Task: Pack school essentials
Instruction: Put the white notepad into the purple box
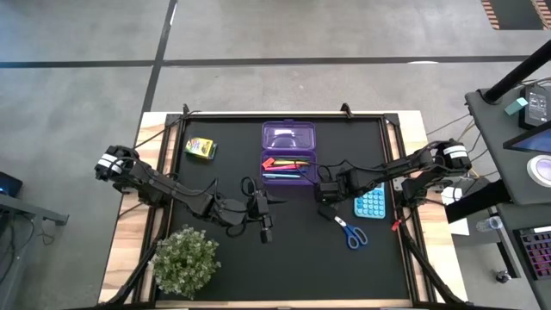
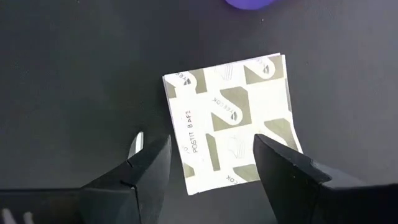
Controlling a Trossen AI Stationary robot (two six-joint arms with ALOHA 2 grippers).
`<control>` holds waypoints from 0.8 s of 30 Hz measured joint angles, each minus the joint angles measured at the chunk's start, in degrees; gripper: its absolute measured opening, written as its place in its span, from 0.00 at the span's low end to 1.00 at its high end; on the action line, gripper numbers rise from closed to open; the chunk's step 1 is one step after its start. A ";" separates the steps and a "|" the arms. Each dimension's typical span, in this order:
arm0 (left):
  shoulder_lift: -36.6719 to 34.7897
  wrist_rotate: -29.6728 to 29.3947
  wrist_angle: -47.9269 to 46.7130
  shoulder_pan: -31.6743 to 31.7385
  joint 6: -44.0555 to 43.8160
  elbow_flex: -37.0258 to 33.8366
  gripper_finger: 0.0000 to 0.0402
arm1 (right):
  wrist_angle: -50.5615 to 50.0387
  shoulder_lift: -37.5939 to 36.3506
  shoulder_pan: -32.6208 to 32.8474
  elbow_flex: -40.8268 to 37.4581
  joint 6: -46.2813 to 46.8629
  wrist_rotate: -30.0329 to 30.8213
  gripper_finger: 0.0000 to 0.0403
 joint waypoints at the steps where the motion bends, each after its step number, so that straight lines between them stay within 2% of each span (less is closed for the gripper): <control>1: 0.00 0.02 0.00 -0.01 0.00 0.01 0.34 | 0.04 0.00 0.00 0.00 0.00 -0.05 0.54; 6: 0.00 0.02 0.00 0.01 0.01 -0.01 0.34 | 0.89 0.19 0.02 -0.38 0.67 -0.04 0.54; 12: 0.00 0.02 -0.01 0.01 0.02 -0.01 0.34 | 8.08 0.44 0.00 -2.96 0.17 0.44 0.54; 20: 0.00 0.26 -0.01 0.03 0.02 -0.01 0.34 | 11.53 0.70 -0.09 -4.86 0.07 4.35 0.54; 24: 0.00 0.24 -0.02 0.03 0.02 -0.03 0.34 | 15.26 0.74 -0.11 -6.91 0.12 4.48 0.54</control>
